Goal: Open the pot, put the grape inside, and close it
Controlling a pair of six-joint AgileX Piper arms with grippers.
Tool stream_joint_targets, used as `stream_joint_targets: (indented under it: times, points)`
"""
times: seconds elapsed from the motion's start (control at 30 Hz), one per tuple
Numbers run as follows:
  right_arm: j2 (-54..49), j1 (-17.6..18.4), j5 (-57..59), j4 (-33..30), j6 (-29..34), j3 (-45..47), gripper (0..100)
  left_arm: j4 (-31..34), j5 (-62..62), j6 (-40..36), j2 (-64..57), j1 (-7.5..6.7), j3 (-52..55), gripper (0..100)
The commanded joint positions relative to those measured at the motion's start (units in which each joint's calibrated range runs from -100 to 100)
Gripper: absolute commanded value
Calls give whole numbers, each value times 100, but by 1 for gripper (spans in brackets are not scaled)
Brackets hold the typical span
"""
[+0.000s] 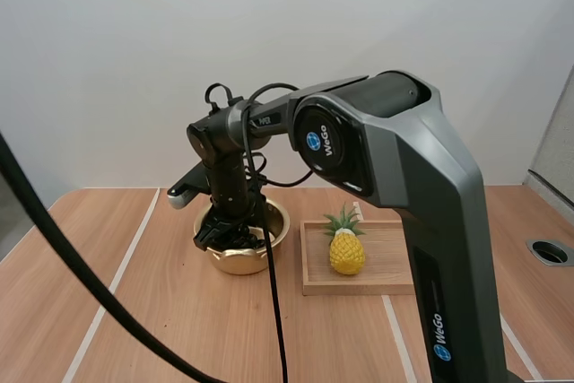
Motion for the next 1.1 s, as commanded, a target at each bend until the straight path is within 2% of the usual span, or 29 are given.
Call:
stream_joint_targets:
  times: [0.0, 0.17, 0.43, 0.73, 0.87, 1.07]
  points:
    - [-138, 5, 155, -319, 105, 50, 100, -31, -89, 17, 13, -8, -29, 0]
    - [-323, 5, 92, -1076, 506, 50, 100, -31, -89, 17, 13, -8, -29, 0]
    - [-1101, 5, -377, -1213, 563, 50, 100, -31, -89, 17, 13, -8, -29, 0]
    - [-2428, -57, -1085, -1297, 1073, 50, 100, -31, -89, 17, 13, -8, -29, 0]
    - [-3170, -211, -1380, -1297, 1226, 50, 100, -31, -89, 17, 13, -8, -29, 0]
    - [-4019, -703, -1871, -1286, 1308, 50, 100, -31, -89, 17, 13, -8, -29, 0]
